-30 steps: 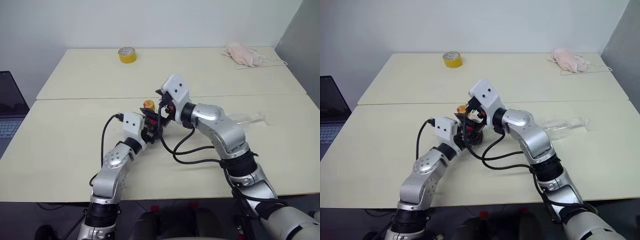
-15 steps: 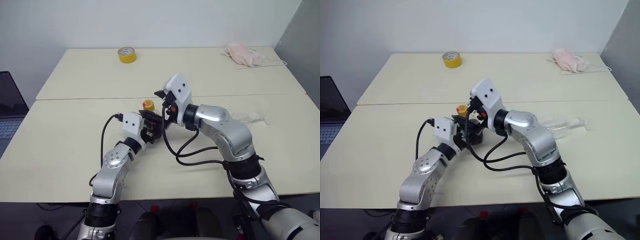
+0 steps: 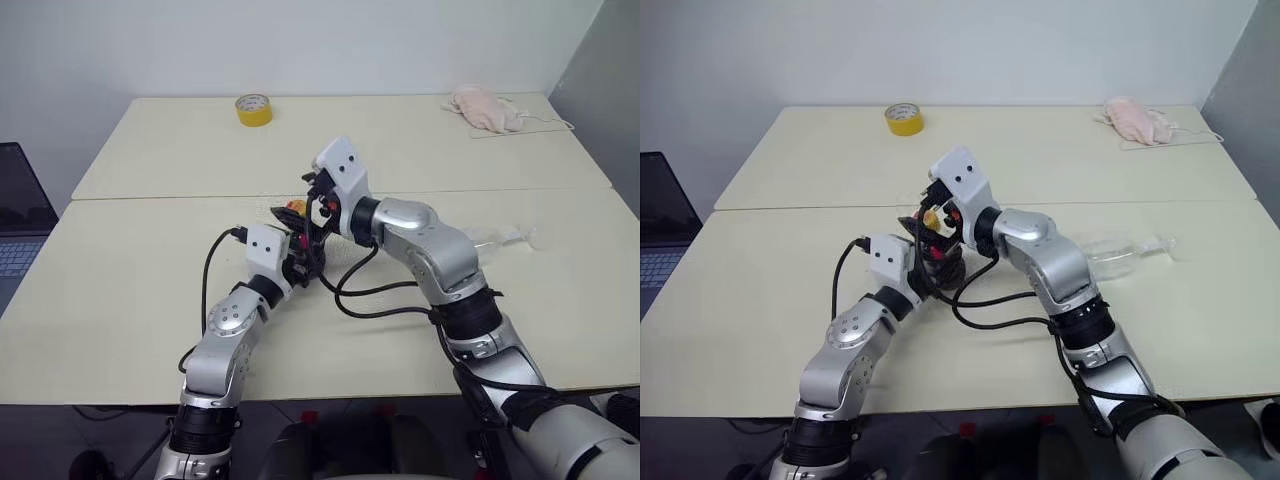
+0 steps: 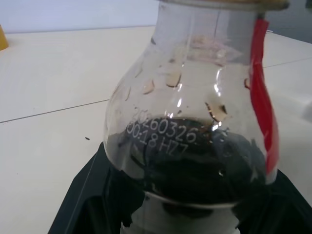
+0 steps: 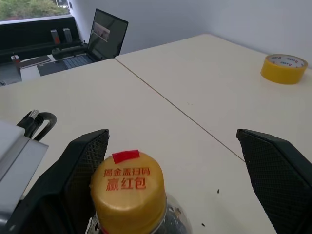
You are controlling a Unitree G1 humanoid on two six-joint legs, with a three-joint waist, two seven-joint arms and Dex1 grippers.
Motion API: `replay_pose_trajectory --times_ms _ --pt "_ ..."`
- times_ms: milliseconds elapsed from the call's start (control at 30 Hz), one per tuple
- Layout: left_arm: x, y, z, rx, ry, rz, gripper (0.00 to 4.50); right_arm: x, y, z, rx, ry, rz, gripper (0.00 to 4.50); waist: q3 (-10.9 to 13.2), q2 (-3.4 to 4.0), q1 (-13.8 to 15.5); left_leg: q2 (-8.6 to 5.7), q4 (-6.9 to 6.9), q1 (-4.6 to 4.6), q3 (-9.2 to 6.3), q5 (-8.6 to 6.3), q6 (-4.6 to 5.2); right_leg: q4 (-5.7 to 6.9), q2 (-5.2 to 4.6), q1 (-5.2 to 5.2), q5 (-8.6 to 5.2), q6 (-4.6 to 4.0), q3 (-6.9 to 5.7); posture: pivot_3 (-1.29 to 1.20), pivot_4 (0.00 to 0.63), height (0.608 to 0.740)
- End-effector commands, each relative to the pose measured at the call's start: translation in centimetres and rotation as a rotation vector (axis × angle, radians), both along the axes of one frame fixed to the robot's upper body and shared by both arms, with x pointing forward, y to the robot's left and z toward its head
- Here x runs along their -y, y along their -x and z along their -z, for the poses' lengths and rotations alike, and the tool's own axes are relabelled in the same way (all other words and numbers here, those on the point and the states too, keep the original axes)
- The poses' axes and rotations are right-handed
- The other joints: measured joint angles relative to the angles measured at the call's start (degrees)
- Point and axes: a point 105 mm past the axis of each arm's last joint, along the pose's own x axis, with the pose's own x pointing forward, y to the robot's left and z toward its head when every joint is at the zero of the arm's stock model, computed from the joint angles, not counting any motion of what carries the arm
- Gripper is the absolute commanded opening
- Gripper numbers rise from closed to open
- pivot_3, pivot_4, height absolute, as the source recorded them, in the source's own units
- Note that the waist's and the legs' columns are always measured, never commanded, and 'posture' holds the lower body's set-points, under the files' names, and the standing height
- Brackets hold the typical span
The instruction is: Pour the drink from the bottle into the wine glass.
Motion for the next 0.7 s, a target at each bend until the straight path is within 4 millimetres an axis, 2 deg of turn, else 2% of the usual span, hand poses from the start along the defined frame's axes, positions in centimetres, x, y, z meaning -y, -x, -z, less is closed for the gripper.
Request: replay_pose_trajectory --times_ms 33,333,700 --pt "0.0 0.2 -0.7 0.036 -0.004 0.001 2.61 -0.5 0.3 -1.9 0.066 -0.027 -0.020 4.47 0.00 0.00 0.00 0.00 0.00 0.00 0.00 0.00 0.00 0.00 0.00 0.00 0.00 0.00 0.01 0.00 0.150 0.740" --pt "0.0 0.2 -0.7 0.037 -0.002 -0.002 2.61 -1.6 0.5 -2.5 0.062 -0.047 -0.049 4.47 0.00 0.00 -0.01 0.00 -0.01 0.00 0.00 0.00 0.00 0.00 0.00 -0.01 0.00 0.00 0.00 0.00 0.150 0.740" --pt "0.0 0.0 -0.9 0.041 -0.003 0.000 2.61 0.1 -0.2 -2.0 0.047 -0.042 -0.004 4.47 0.00 0.00 -0.01 0.01 -0.01 0.00 0.00 0.00 0.00 0.01 0.00 -0.01 0.00 0.00 0.00 0.00 0.150 0.740"
